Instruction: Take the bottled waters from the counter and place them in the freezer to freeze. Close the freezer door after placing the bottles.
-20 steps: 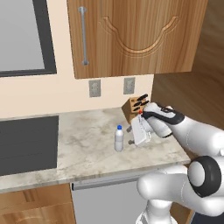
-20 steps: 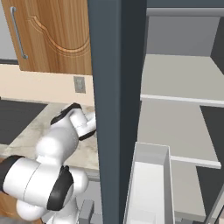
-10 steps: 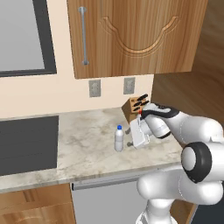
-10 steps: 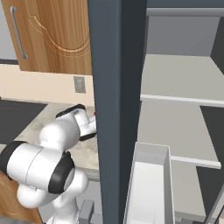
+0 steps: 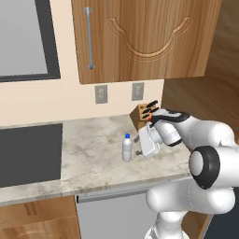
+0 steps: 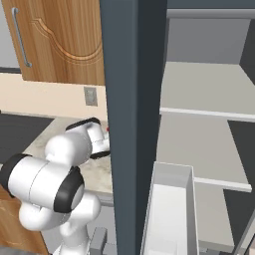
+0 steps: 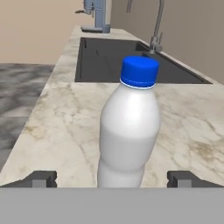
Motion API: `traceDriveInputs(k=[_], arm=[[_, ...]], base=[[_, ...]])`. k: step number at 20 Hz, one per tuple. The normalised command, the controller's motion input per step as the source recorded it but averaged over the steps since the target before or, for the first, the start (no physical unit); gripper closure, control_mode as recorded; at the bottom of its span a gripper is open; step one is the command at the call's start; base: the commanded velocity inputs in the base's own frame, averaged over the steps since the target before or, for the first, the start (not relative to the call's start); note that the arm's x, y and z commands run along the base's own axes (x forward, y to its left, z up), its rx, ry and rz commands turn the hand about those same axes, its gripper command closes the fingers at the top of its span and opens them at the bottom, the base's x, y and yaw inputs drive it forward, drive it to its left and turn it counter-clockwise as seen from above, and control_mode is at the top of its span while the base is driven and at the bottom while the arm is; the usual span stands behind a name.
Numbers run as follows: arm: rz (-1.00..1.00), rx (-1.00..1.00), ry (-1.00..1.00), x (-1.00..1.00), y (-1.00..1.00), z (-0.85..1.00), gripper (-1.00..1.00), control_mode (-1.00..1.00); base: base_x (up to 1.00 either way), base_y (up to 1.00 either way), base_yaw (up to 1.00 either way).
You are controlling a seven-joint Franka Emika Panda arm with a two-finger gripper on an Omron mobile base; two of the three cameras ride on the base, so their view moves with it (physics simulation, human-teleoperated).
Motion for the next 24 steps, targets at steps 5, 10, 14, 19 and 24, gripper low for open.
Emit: traceDriveInputs(k=[5, 10, 14, 19, 24], arm=[[0.00, 0.03, 0.00, 0.00, 0.13, 0.00, -1.00, -1.00], [0.00, 0.00, 0.02, 0.03, 0.16, 0.00, -1.00, -1.00], [0.00, 0.00, 0.00, 0.00, 0.00, 0.00, -1.00, -1.00], [0.00, 0.00, 0.00, 0.08, 0.00, 0.00, -1.00, -1.00], [0.00, 0.00, 0.01, 0.12, 0.00, 0.00, -1.00, -1.00]], base=[[0.00, 0.00, 0.00], [0.00, 0.00, 0.00], [0.00, 0.00, 0.00], [0.00, 0.00, 0.00], [0.00, 0.00, 0.00]])
